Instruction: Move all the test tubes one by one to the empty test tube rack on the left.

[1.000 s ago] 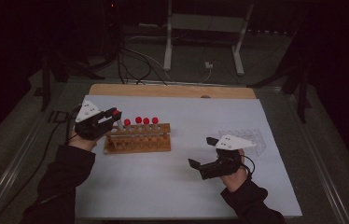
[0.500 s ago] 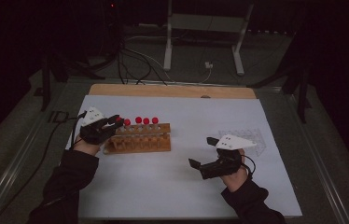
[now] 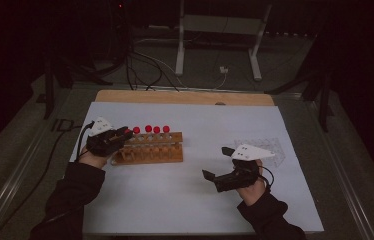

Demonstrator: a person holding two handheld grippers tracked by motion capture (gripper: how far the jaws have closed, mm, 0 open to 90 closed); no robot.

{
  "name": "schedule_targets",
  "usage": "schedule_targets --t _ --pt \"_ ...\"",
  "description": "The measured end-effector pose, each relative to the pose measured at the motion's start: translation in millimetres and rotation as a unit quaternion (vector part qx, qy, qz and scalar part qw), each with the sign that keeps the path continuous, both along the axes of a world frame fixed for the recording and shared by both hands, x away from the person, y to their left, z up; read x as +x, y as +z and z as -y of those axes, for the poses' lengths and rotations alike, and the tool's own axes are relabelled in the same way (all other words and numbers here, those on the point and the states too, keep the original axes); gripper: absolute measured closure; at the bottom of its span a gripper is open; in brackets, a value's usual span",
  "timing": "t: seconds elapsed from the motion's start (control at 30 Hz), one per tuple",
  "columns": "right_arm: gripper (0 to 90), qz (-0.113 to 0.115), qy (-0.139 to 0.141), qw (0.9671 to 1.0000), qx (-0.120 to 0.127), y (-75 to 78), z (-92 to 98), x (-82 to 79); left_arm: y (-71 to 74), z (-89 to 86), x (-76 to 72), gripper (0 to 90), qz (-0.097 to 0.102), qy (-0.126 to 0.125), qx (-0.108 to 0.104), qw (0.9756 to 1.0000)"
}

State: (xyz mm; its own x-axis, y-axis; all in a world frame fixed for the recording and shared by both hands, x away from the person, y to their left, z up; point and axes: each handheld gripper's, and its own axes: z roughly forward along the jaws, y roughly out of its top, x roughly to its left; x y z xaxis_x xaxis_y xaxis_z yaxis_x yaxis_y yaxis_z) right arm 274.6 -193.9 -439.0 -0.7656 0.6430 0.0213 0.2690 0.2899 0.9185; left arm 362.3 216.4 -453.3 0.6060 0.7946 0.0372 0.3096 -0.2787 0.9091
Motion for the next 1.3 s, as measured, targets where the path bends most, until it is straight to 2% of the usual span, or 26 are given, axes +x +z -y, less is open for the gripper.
schedule_targets --t 0.07,0.13,0.23,0.4,0.5,0.6,0.67,0.73,0.83,0.87,0.97,1.1,1.13,1.17,1.3 --pt "0.0 0.001 -0.001 1.0 0.001 0.6 0.7 -0.4 2.6 -2.1 -1.6 63.5 -0.002 0.002 -0.008 1.0" --pt "0.0 0.001 -0.002 1.0 0.002 0.9 1.6 -0.8 5.5 -4.3 -5.7 59.2 0.001 -0.009 -0.018 0.9998" --pt "0.0 0.003 -0.004 1.0 0.001 0.9 3.5 -0.9 9.6 -6.3 -13.9 47.6 0.002 -0.014 -0.025 0.9996" --pt "0.0 0.007 -0.014 0.9999 0.002 1.2 8.2 -1.3 15.0 -5.4 -29.2 29.1 -0.001 -0.033 -0.03 0.999" --pt "0.0 0.007 -0.019 0.9998 0.002 0.2 12.1 -0.9 16.5 -2.8 -37.6 16.6 -0.014 -0.055 -0.034 0.9978" --pt "0.0 0.004 -0.024 0.9997 -0.002 -3.3 15.1 -0.2 14.9 2.7 -46.1 8.1 -0.025 -0.085 -0.024 0.9957" --pt "0.0 0.001 -0.028 0.9996 -0.004 -5.7 16.8 -0.9 12.9 6.2 -51.9 6.0 -0.028 -0.101 -0.021 0.9942" --pt "0.0 0.001 -0.027 0.9996 -0.002 -7.6 19.0 -1.7 9.3 8.9 -56.6 3.8 -0.036 -0.125 -0.025 0.9912" --pt "0.0 0.024 -0.039 0.9988 -0.02 -9.6 18.5 -5.7 2.6 12.9 -62.0 2.3 -0.041 -0.137 -0.022 0.9896" --pt "0.0 0.024 -0.037 0.9988 -0.022 -10.0 18.3 -6.3 0.4 13.8 -63.4 2.2 -0.044 -0.143 -0.023 0.9884" --pt "0.0 0.014 -0.036 0.9991 -0.016 -12.7 19.3 -5.5 -5.4 18.1 -69.0 1.8 -0.046 -0.154 -0.018 0.9868" --pt "0.0 0.004 -0.037 0.9992 -0.014 -17.3 21.8 -4.7 -13.3 24.8 -77.7 1.8 -0.037 -0.169 -0.007 0.9849" --pt "0.0 0.003 -0.037 0.9992 -0.014 -18.9 22.6 -5.1 -15.5 26.5 -79.7 1.8 -0.033 -0.168 -0.005 0.9851" --pt "0.0 0.0 -0.036 0.9992 -0.016 -20.6 23.2 -5.2 -17.4 28.0 -81.2 1.8 -0.036 -0.172 -0.001 0.9844" --pt "0.0 -0.009 -0.039 0.999 -0.022 -26.7 25.1 -6.0 -25.7 31.8 -86.6 1.8 -0.036 -0.181 -0.006 0.9829"
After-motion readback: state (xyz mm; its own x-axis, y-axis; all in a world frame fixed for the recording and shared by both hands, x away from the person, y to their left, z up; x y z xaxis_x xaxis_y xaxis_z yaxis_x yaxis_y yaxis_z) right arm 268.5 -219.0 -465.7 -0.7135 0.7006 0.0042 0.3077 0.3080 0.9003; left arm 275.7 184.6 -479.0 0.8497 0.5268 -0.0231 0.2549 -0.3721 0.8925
